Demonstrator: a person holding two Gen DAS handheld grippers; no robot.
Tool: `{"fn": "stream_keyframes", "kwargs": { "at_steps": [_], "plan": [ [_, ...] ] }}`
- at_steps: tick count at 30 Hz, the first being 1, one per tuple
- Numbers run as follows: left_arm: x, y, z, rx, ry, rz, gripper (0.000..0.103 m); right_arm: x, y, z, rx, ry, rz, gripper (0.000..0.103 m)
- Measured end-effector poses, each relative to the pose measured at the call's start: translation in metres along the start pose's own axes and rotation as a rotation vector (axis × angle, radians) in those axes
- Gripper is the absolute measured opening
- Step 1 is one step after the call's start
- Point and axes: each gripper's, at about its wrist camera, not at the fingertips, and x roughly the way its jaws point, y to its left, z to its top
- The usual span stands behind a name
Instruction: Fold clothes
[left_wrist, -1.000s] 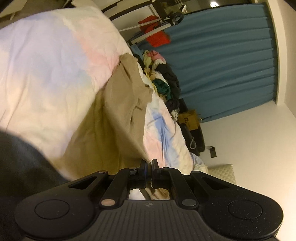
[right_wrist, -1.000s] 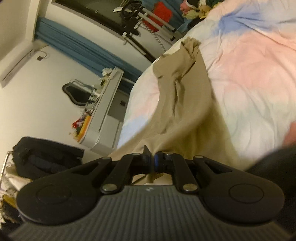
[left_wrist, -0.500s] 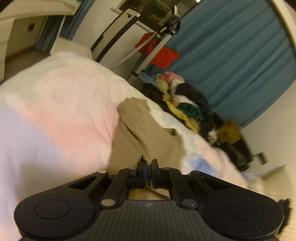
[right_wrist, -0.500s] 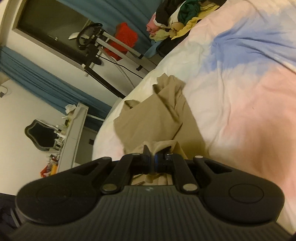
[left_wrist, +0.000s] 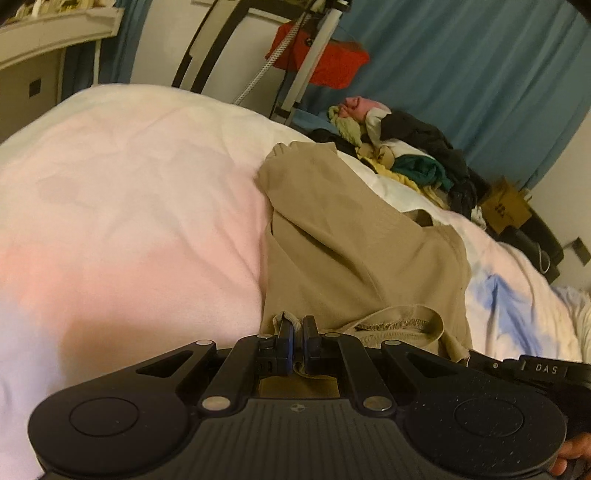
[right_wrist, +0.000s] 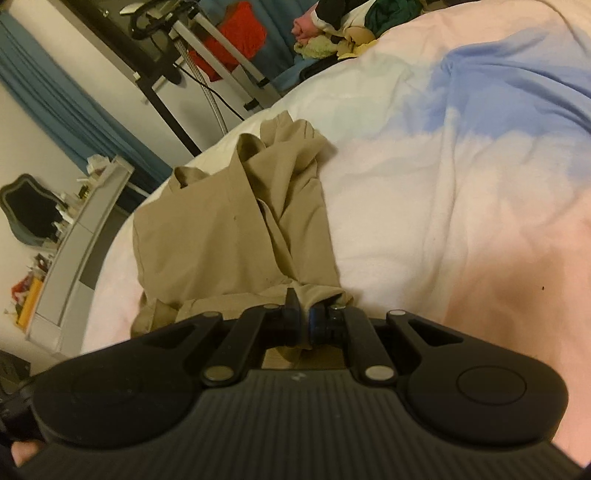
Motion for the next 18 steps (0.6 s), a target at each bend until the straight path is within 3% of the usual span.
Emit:
{"fn": "stream_keyframes", "kwargs": {
  "at_steps": [4, 6, 7, 8, 9, 10, 12, 13, 18],
  "plan": [
    [-0.014, -0.010, -0.002, 0.050, -0.027, 0.010, 0.007, -0.009, 0.009, -0.002, -0.045, -0.012, -0.019, 0.009],
    [-0.031, -0.018, -0.008, 0.080, -0.055, 0.011, 0.015, -0.019, 0.017, -0.004, -0.082, -0.033, -0.032, 0.013],
    [-0.040, -0.022, -0.012, 0.098, -0.070, 0.012, 0.022, -0.027, 0.022, -0.007, -0.098, -0.056, -0.039, 0.024],
    [-0.050, -0.026, -0.016, 0.115, -0.085, 0.012, 0.039, -0.036, 0.026, -0.011, -0.114, -0.079, -0.046, 0.057],
    [-0.059, -0.031, -0.020, 0.132, -0.100, 0.013, 0.057, -0.044, 0.031, -0.014, -0.131, -0.102, -0.053, 0.074],
    [-0.068, -0.035, -0.023, 0.149, -0.115, 0.014, 0.065, -0.055, 0.036, -0.018, -0.140, -0.130, -0.033, 0.093],
    [-0.086, -0.044, -0.031, 0.184, -0.145, 0.015, 0.099, -0.078, 0.047, -0.026, -0.159, -0.185, 0.009, 0.091],
    [-0.095, -0.048, -0.035, 0.201, -0.160, 0.015, 0.103, -0.089, 0.052, -0.031, -0.180, -0.201, 0.020, 0.091],
    [-0.139, -0.069, -0.054, 0.283, -0.227, 0.023, 0.103, -0.136, 0.079, -0.056, -0.302, -0.294, 0.000, 0.091]
  ]
}}
